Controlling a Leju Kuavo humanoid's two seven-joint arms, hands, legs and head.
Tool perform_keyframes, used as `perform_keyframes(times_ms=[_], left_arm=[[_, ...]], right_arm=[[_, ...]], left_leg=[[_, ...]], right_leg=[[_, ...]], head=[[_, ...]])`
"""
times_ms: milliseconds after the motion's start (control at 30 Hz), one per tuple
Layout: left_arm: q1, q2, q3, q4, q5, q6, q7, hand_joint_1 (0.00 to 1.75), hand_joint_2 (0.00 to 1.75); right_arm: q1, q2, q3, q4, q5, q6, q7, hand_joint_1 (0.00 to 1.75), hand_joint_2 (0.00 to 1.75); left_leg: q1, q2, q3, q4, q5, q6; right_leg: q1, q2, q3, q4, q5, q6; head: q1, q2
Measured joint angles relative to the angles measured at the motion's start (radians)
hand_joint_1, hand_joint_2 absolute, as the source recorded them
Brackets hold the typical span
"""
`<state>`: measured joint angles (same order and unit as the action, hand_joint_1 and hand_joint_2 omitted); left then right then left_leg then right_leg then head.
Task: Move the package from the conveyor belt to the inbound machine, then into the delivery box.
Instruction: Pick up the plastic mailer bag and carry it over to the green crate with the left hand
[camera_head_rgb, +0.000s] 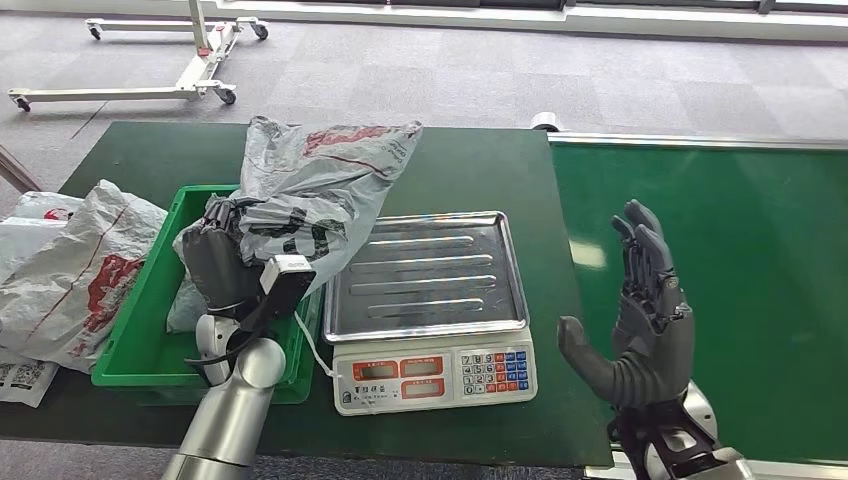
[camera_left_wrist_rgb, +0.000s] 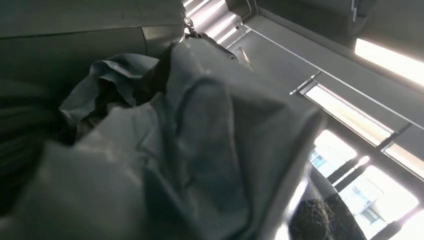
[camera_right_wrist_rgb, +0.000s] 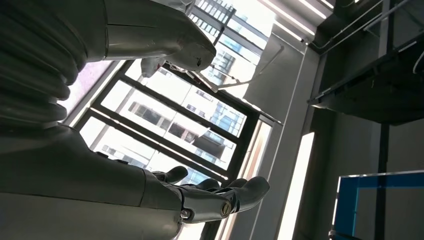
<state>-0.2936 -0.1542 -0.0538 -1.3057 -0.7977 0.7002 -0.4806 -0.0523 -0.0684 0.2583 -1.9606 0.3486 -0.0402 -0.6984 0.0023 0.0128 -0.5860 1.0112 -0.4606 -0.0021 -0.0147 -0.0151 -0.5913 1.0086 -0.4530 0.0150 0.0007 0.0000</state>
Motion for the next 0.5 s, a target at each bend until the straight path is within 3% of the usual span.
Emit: perform_keyframes(times_ms=[500], left_arm=[[0.002, -0.110, 0.337, -0.095, -0.285, 0.000, -0.093, 1.75, 1.75]], right_arm=[[0.015, -0.009, 0.000, -0.038, 0.021, -0.011, 0.000, 0.00, 1.75]], left_leg=[[0.000, 0.000, 0.000, 0.000, 0.000, 0.000]], right_leg=[[0.000, 0.000, 0.000, 0.000, 0.000, 0.000]], head=[[0.000, 0.000]])
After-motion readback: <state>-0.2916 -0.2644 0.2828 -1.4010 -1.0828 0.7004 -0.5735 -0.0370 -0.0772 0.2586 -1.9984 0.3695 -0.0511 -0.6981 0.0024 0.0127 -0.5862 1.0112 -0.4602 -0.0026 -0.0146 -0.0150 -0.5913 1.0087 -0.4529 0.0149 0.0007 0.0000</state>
